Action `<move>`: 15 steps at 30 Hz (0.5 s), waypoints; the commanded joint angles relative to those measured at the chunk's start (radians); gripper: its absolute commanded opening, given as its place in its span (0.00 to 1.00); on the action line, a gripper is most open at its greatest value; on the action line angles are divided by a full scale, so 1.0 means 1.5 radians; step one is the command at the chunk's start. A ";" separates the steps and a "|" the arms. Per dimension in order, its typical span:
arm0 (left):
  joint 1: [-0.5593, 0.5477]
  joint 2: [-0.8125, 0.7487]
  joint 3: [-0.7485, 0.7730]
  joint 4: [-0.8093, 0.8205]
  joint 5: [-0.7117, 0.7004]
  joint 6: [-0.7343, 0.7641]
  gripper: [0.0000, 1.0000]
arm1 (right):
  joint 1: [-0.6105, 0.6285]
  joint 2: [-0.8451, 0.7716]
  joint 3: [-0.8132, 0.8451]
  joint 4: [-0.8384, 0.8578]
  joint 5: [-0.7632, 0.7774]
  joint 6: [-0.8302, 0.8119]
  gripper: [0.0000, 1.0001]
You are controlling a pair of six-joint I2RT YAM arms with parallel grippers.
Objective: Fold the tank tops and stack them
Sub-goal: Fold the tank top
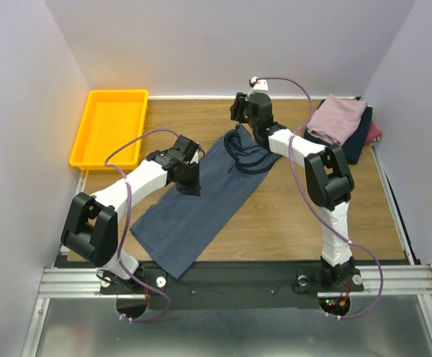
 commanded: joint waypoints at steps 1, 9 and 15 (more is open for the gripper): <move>0.015 0.003 -0.009 0.026 -0.031 -0.007 0.13 | -0.013 0.090 0.148 -0.131 -0.019 -0.050 0.54; 0.028 0.015 -0.025 0.035 -0.047 -0.003 0.13 | -0.013 0.167 0.251 -0.275 -0.045 -0.074 0.53; 0.042 0.041 -0.064 0.047 -0.047 -0.011 0.13 | -0.012 0.143 0.216 -0.282 -0.024 -0.085 0.52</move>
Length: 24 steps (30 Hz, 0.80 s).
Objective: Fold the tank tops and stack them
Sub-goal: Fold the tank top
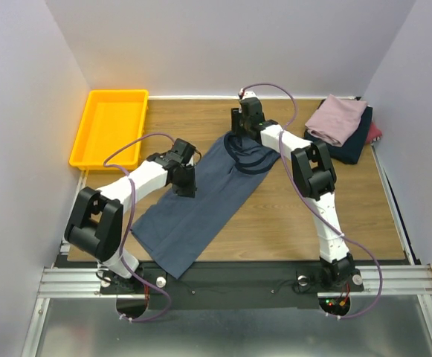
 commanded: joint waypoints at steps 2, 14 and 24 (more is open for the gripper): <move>0.018 0.022 -0.043 0.018 -0.006 -0.010 0.12 | -0.002 -0.045 -0.007 -0.016 0.031 -0.021 0.47; 0.082 0.037 -0.132 0.062 0.021 -0.035 0.09 | -0.040 -0.072 -0.003 -0.046 0.125 0.084 0.11; 0.123 0.054 -0.168 0.081 0.032 -0.043 0.06 | -0.074 -0.060 0.036 -0.052 0.096 0.183 0.19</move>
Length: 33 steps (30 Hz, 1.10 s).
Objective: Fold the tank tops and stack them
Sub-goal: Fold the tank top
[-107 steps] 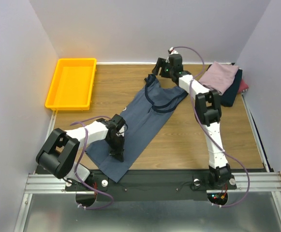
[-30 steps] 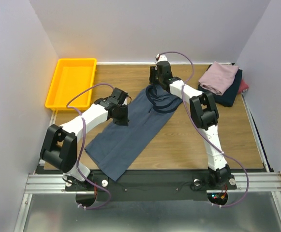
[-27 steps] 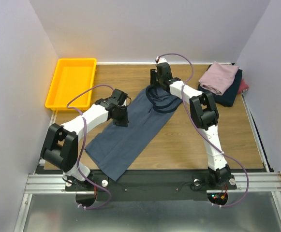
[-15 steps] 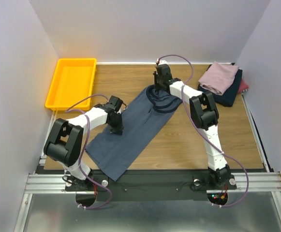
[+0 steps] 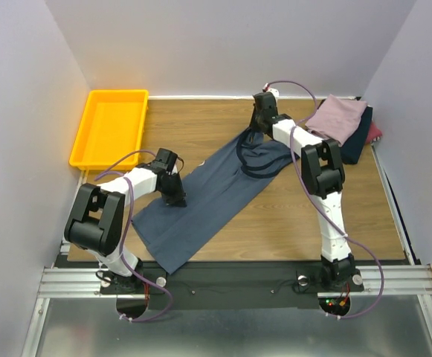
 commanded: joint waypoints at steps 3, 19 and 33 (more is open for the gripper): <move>0.025 0.021 -0.042 -0.016 -0.039 0.005 0.06 | -0.027 -0.031 0.037 0.014 -0.005 0.064 0.24; 0.048 0.026 -0.038 -0.020 -0.040 0.008 0.05 | -0.077 -0.060 -0.013 0.016 -0.051 0.132 0.10; 0.069 0.030 -0.039 -0.022 -0.038 0.007 0.05 | -0.094 -0.091 0.013 0.028 0.075 0.122 0.45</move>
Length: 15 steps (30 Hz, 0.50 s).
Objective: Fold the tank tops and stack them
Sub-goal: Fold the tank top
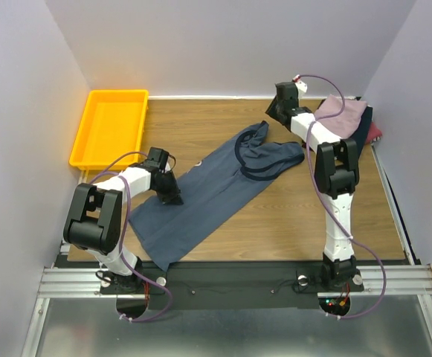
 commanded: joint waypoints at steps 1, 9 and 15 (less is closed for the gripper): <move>0.015 0.028 -0.030 -0.039 -0.075 0.020 0.05 | -0.016 -0.039 0.030 0.031 0.050 -0.019 0.46; 0.032 0.030 -0.020 -0.043 -0.076 0.028 0.04 | -0.024 -0.042 0.006 0.034 -0.154 -0.058 0.48; 0.038 0.034 -0.014 -0.045 -0.077 0.033 0.04 | -0.018 -0.052 -0.082 0.062 -0.209 -0.057 0.56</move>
